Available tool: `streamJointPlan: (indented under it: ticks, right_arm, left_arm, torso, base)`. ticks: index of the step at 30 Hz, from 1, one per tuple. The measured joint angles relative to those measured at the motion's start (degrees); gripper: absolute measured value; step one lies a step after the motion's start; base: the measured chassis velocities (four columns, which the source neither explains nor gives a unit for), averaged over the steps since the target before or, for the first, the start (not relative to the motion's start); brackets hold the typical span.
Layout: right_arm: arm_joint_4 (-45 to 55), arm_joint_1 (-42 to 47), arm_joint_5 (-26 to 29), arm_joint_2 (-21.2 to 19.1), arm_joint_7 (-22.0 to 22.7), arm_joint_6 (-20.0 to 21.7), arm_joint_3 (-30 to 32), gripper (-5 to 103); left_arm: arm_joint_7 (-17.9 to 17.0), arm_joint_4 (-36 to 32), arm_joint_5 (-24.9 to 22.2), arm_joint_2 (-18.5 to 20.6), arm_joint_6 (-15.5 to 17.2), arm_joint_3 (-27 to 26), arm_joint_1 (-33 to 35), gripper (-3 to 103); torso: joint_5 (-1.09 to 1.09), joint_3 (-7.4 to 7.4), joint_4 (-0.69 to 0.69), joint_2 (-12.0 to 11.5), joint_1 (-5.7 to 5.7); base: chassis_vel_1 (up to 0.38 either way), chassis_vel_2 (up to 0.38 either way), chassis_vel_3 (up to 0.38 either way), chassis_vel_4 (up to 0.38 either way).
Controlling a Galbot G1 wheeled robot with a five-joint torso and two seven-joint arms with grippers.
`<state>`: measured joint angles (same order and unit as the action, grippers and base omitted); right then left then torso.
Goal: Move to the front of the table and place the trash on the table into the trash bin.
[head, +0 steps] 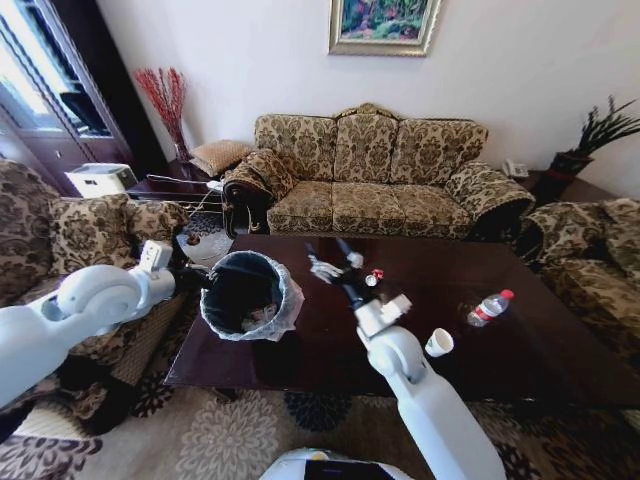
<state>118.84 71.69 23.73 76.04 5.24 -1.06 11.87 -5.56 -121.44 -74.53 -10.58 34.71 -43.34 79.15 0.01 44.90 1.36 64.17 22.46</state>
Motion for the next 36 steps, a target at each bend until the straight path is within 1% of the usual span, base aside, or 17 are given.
streamJointPlan:
  ticks: [2, 3, 5, 6, 8, 10, 12, 14, 15, 17, 18, 21, 22, 24, 28, 31, 36]
  right_arm:
    - [-0.01, 5.12, -2.98, 1.16, 1.07, -1.39, 2.10, 100]
    - [-0.01, 5.12, -2.98, 1.16, 1.07, -1.39, 2.10, 100]
    - [-0.29, 9.51, -5.37, 1.27, 1.89, -4.06, 2.82, 100]
    - [-0.31, 11.10, -5.82, 1.15, 2.03, -5.13, 2.91, 100]
    - [-0.33, 11.73, -5.90, 1.10, 2.16, -5.70, 2.89, 100]
    - [-0.16, 13.32, -5.99, 1.36, 3.21, -7.45, 2.43, 100]
    - [0.04, 13.58, -6.01, 1.55, 3.48, -7.61, 2.28, 100]
    - [0.19, 13.72, -6.42, 1.85, 3.87, -8.27, 1.85, 100]
    - [0.19, 13.72, -6.42, 1.85, 3.87, -8.27, 1.85, 100]
    - [0.19, 13.63, -6.69, 1.86, 3.87, -8.76, 1.57, 100]
    - [0.19, 13.63, -6.69, 1.86, 3.87, -8.76, 1.57, 100]
    - [0.19, 13.50, -6.71, 1.83, 3.85, -8.98, 1.60, 100]
    - [0.19, 13.50, -6.71, 1.83, 3.85, -8.98, 1.60, 100]
    - [0.16, 13.37, -6.71, 1.87, 3.88, -9.05, 1.78, 100]
    - [-0.17, 13.23, -6.70, 1.96, 4.15, -9.23, 1.92, 100]
    - [-0.54, 13.08, -6.63, 2.08, 4.61, -9.32, 1.91, 100]
    - [-0.71, 13.03, -6.56, 2.15, 4.84, -9.31, 1.85, 100]
  left_arm:
    - [0.05, 0.26, 0.41, -0.45, 0.01, 0.23, 0.02, 0]
    - [0.05, 0.26, 0.41, -0.45, 0.01, 0.23, 0.02, 0]
    - [0.11, 0.46, 0.65, -0.76, 0.01, 0.34, -0.01, 0]
    - [0.15, 0.53, 0.66, -0.92, 0.01, 0.35, -0.10, 0]
    - [0.14, 0.57, 0.67, -1.00, 0.01, 0.35, -0.15, 0]
    - [0.15, 0.69, 0.68, -1.41, 0.00, 0.26, -0.28, 0]
    - [0.16, 0.68, 0.68, -1.57, 0.00, 0.19, -0.28, 0]
    - [0.18, 0.47, 0.68, -1.98, -0.01, 0.09, -0.27, 0]
    - [0.18, 0.47, 0.68, -1.98, -0.01, 0.09, -0.27, 0]
    - [0.23, 0.17, 0.72, -2.35, -0.01, 0.09, -0.26, 0]
    - [0.23, 0.17, 0.72, -2.35, -0.01, 0.09, -0.26, 0]
    - [0.17, 0.15, 0.77, -2.41, -0.01, 0.10, -0.26, 0]
    - [0.17, 0.15, 0.77, -2.41, -0.01, 0.10, -0.26, 0]
    - [0.17, 0.30, 0.79, -2.40, -0.01, 0.09, -0.28, 0]
    - [0.18, 0.45, 0.79, -2.40, -0.06, 0.11, -0.38, 0]
    - [0.23, 0.56, 0.79, -2.48, -0.11, 0.12, -0.40, 0]
    - [0.32, 0.68, 0.82, -2.64, -0.12, 0.12, -0.41, 0]
  torso:
    - [-0.01, 0.00, -0.01, 0.00, -0.01]
    - [-0.01, 0.00, -0.01, 0.00, -0.01]
    - [-0.01, -0.01, 0.00, 0.00, -0.01]
    - [-0.01, -0.01, 0.01, 0.00, -0.01]
    - [-0.01, -0.01, 0.00, 0.00, -0.01]
    - [-0.02, -0.01, 0.01, 0.00, -0.01]
    - [-0.02, 0.00, 0.01, 0.00, -0.01]
    - [0.06, 0.00, -0.01, 0.00, 0.00]
    - [0.06, 0.00, -0.01, 0.00, 0.00]
    - [-0.01, 0.01, -0.03, 0.00, 0.02]
    - [-0.01, 0.01, -0.03, 0.00, 0.02]
    - [-0.05, 0.01, 0.02, 0.00, 0.02]
    - [-0.05, 0.01, 0.02, 0.00, 0.02]
    - [-0.04, 0.01, 0.03, 0.00, 0.01]
    - [-0.02, 0.01, 0.01, 0.00, 0.02]
    - [0.02, 0.01, 0.00, 0.00, 0.02]
    - [0.00, -0.01, 0.00, 0.01, -0.04]
  base:
    - [0.000, 0.000, 0.000, 0.000]
    - [0.000, 0.000, 0.000, 0.000]
    - [-0.020, -0.024, 0.028, 0.031]
    - [-0.068, -0.081, 0.056, 0.088]
    - [-0.068, -0.081, 0.089, 0.088]
    - [-0.116, -0.109, 0.135, 0.138]
    - [-0.124, -0.114, 0.130, 0.116]
    - [-0.094, -0.123, 0.103, 0.102]
    - [-0.087, -0.125, 0.076, 0.102]
    - [-0.072, -0.098, 0.017, 0.088]
    - [-0.057, -0.098, -0.008, 0.092]
    - [0.021, -0.097, -0.028, 0.091]
    - [0.060, -0.096, -0.058, 0.103]
    - [0.086, -0.094, -0.082, 0.133]
    - [0.126, -0.182, -0.144, 0.203]
    - [0.181, -0.277, -0.185, 0.273]
    - [0.191, -0.292, -0.198, 0.297]
